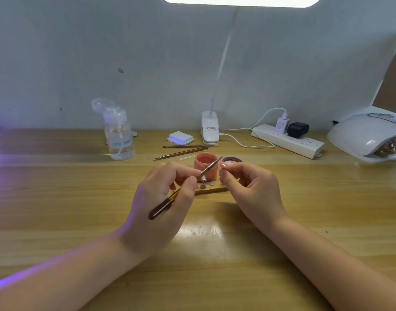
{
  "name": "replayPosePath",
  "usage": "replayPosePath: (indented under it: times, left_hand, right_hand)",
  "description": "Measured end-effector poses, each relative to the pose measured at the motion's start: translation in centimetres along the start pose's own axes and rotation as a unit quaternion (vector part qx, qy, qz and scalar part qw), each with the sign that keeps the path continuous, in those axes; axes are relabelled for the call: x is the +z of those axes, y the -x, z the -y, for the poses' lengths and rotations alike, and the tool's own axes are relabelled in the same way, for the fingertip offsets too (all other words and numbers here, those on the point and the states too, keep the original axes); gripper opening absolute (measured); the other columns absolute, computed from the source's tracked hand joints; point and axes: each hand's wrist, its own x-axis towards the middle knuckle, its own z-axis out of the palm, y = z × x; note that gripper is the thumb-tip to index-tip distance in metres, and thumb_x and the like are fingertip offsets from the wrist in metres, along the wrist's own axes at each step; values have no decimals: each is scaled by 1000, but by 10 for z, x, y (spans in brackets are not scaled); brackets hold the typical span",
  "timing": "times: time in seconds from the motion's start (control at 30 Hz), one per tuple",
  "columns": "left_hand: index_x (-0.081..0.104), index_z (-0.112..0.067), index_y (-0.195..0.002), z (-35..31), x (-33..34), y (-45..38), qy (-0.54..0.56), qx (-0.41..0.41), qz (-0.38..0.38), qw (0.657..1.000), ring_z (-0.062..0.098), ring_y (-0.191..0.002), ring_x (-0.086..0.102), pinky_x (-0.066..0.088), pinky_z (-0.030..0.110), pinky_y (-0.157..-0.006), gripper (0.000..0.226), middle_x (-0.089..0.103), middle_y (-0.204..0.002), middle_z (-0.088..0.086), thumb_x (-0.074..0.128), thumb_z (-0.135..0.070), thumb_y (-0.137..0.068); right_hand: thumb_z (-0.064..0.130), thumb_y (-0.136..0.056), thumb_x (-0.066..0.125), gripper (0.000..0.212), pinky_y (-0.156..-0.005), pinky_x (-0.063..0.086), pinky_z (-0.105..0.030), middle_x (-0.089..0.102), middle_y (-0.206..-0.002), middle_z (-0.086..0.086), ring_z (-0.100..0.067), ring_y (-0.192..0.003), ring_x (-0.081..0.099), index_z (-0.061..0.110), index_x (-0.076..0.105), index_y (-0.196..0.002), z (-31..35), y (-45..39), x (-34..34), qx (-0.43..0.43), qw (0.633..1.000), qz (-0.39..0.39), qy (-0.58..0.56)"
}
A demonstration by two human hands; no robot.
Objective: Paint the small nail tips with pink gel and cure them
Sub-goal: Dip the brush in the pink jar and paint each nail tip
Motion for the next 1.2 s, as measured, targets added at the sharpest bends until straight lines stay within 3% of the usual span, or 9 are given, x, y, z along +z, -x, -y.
replayPosePath:
  times: [0.07, 0.2, 0.37, 0.57, 0.73, 0.9, 1.03, 1.2]
  left_hand:
    - [60, -39, -94, 1, 1, 0, -8, -6, 13, 1000, 5, -84, 59, 42, 12, -73, 14, 65, -88, -13, 47, -38, -87]
    - [63, -28, -89, 4, -1, 2, 3, 10, 11, 1000, 14, -80, 61, 46, 22, -70, 17, 64, -76, -9, 46, -30, -86]
    - [60, -36, -94, 3, 0, 0, 6, -9, 4, 1000, 8, -83, 60, 41, 14, -73, 16, 66, -88, -14, 46, -36, -88]
    - [62, -29, -87, 5, -1, 1, 21, -5, 1, 1000, 13, -80, 61, 44, 16, -70, 16, 65, -79, -9, 46, -31, -86]
    - [62, -38, -94, 4, 1, 0, 8, -24, 17, 1000, 8, -87, 61, 42, 15, -75, 15, 66, -89, -19, 49, -40, -88]
    - [63, -33, -90, 5, 0, 0, 9, -26, 6, 1000, 13, -85, 60, 43, 16, -73, 17, 65, -84, -14, 47, -37, -85]
    - [61, -40, -96, 3, 1, -1, -5, -7, 26, 1000, 3, -88, 58, 39, 10, -76, 13, 63, -91, -25, 53, -36, -88]
    - [63, -34, -91, 5, -1, 0, 3, -28, 8, 1000, 11, -87, 59, 42, 14, -75, 16, 65, -83, -14, 49, -37, -84]
  right_hand:
    - [15, -85, 71, 6, -59, 49, -47, 71, -72, -1, -26, -57, 58, 19, 74, -87, 0, 0, 0, 0, 1000, 1, 0]
    - [16, -86, 70, 7, -59, 49, -47, 70, -70, -2, -26, -57, 57, 22, 73, -86, 0, 0, 0, -3, 1000, 4, 2]
    - [15, -85, 71, 8, -59, 50, -45, 71, -72, 3, -22, -56, 57, 23, 73, -88, 1, 0, 0, -2, 1000, 0, 1]
    - [15, -86, 70, 6, -60, 50, -47, 71, -72, 1, -24, -57, 57, 21, 73, -87, 2, 0, -1, 4, 1000, 3, 2]
    - [15, -86, 70, 7, -59, 49, -46, 70, -71, 0, -23, -57, 57, 20, 73, -88, 3, 0, -1, 3, 1000, 5, 5]
    - [17, -87, 69, 8, -63, 51, -50, 71, -76, 1, -27, -64, 61, 24, 71, -90, 1, -1, -1, 17, 1000, 4, -5]
    - [17, -86, 70, 10, -64, 51, -51, 71, -76, -1, -29, -65, 62, 27, 70, -88, 0, -1, 0, 13, 1000, -2, -11]
    - [17, -87, 69, 13, -61, 51, -48, 71, -75, 3, -26, -62, 61, 29, 69, -90, 1, -1, -1, 12, 1000, -5, -8]
